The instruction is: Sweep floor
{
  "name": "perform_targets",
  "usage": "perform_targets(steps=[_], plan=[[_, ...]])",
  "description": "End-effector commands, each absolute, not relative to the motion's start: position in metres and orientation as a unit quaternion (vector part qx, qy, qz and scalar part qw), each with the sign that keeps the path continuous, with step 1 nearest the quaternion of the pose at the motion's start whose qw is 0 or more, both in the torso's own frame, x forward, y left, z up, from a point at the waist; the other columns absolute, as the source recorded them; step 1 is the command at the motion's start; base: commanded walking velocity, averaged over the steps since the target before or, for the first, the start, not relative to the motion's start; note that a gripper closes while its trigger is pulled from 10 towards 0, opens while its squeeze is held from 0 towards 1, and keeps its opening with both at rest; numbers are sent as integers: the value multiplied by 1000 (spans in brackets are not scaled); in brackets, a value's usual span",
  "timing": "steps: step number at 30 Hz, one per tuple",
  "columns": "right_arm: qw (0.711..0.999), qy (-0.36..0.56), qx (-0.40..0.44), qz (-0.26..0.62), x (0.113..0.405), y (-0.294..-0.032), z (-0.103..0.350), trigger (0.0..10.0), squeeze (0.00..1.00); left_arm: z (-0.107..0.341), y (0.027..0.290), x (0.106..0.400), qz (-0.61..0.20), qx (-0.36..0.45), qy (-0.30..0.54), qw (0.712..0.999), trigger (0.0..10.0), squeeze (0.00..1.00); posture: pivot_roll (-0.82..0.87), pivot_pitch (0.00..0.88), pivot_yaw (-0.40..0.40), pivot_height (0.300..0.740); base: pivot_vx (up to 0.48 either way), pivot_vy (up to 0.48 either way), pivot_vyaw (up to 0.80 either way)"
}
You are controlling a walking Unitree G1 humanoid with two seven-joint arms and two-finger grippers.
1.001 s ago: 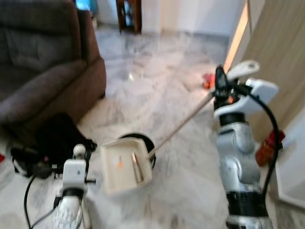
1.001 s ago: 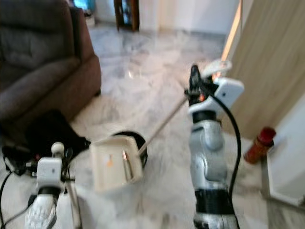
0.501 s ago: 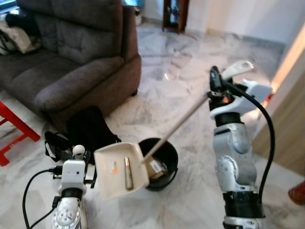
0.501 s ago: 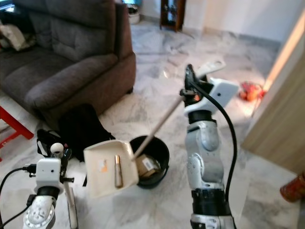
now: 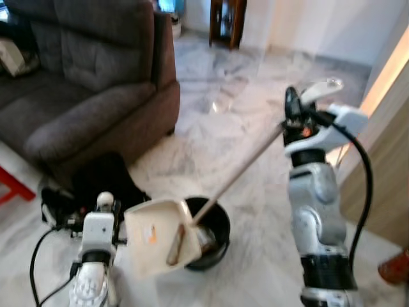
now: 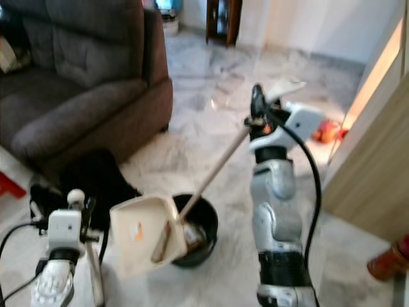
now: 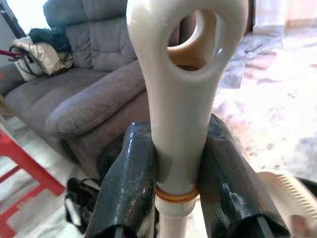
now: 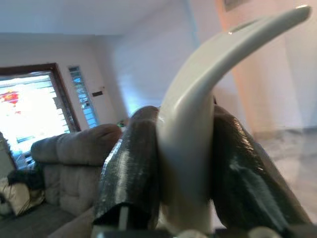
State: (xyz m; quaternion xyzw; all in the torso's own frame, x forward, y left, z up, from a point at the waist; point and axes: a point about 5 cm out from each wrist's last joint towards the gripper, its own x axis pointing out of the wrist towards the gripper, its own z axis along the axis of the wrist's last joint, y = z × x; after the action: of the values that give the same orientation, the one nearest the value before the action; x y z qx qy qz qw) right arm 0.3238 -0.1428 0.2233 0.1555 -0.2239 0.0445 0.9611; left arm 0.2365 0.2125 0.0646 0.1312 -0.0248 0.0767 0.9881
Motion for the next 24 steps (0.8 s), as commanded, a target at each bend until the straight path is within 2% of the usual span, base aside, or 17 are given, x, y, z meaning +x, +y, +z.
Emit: perform_targets(steps=[1, 24], plan=[[947, -265, 169, 62, 321, -136, 245, 10000, 0, 71, 215, 238, 78, 146, -40, 985, 10000, 0, 183, 33, -5, 740, 307, 0, 0], [944, -274, 174, 66, 318, -133, 250, 10000, 0, 72, 211, 239, 78, 141, -46, 986, 10000, 0, 177, 43, -7, 740, 310, 0, 0]])
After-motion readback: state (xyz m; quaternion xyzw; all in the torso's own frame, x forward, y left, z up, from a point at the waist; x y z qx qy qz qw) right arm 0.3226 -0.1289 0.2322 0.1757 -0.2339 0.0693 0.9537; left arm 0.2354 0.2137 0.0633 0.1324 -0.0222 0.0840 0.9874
